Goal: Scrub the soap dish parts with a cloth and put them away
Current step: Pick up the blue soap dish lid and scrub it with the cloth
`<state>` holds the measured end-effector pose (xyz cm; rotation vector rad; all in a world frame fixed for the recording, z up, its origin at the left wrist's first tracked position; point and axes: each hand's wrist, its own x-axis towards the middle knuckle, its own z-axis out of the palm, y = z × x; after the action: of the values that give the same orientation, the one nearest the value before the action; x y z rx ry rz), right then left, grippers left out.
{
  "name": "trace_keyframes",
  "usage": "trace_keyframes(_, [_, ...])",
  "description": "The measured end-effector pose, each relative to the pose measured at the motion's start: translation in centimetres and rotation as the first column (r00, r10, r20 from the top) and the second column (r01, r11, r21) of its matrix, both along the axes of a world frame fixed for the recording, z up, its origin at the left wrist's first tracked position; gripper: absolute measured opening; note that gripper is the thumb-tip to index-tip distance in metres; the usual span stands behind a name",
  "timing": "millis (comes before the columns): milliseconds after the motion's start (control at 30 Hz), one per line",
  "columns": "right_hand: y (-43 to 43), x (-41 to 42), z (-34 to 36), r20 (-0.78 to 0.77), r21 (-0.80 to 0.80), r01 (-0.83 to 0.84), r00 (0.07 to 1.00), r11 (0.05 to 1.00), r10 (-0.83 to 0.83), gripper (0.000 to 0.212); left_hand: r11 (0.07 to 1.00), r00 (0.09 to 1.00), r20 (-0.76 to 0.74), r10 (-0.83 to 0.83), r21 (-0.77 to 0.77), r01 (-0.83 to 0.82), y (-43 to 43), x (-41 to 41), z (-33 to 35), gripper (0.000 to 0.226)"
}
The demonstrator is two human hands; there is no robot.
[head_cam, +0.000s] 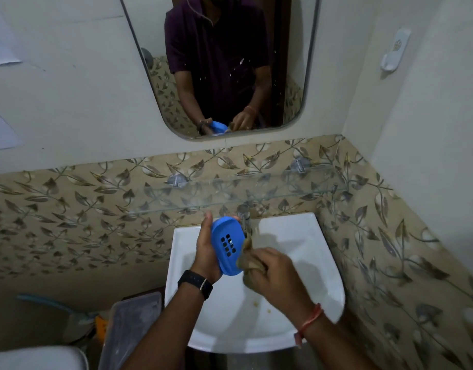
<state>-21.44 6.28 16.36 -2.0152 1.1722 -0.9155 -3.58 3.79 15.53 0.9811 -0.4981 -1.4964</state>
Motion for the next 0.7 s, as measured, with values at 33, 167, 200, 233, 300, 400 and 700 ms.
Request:
trace_keyframes(33, [0.4,0.4,-0.8,-0.003,0.012,-0.003,1.0,1.0,0.003,0.013,1.0,0.998,0.055,-0.017,-0.002,0.018,0.0,-0.3,0.2,0.065])
trace_keyframes(167, [1.0,1.4,-2.3,0.011,0.037,0.035,0.999,0.999,-0.036,0.019,0.998,0.97,0.238,-0.043,-0.043,0.055,0.1,-1.2,0.8,0.05])
trace_keyframes(200, [1.1,1.7,-2.5,-0.005,0.033,0.032,0.999,0.999,-0.031,0.023,0.997,0.96,0.28,-0.031,-0.063,0.051,0.1,-1.6,0.9,0.046])
trace_keyframes(233, [1.1,2.0,-2.6,-0.024,0.041,0.034,0.999,0.999,-0.034,0.024,0.995,0.945,0.327,-0.013,-0.092,0.045,0.1,-1.9,1.0,0.044])
trace_keyframes(300, [1.2,2.5,-2.5,-0.028,0.112,0.041,0.999,0.993,-0.038,0.016,0.983,0.912,0.408,0.044,-0.18,0.033,0.2,-2.6,0.9,0.045])
trace_keyframes(400, [0.2,2.0,-1.8,0.072,0.333,-0.049,0.997,0.942,0.027,0.017,0.937,0.852,0.509,0.12,-0.341,0.071,0.2,-2.6,0.5,0.04])
trace_keyframes(700, [-2.4,-2.5,-0.5,0.504,0.692,-0.04,0.741,0.72,-0.443,0.019,0.842,0.579,0.796,0.177,-0.427,0.329,-2.0,-0.3,1.9,0.053])
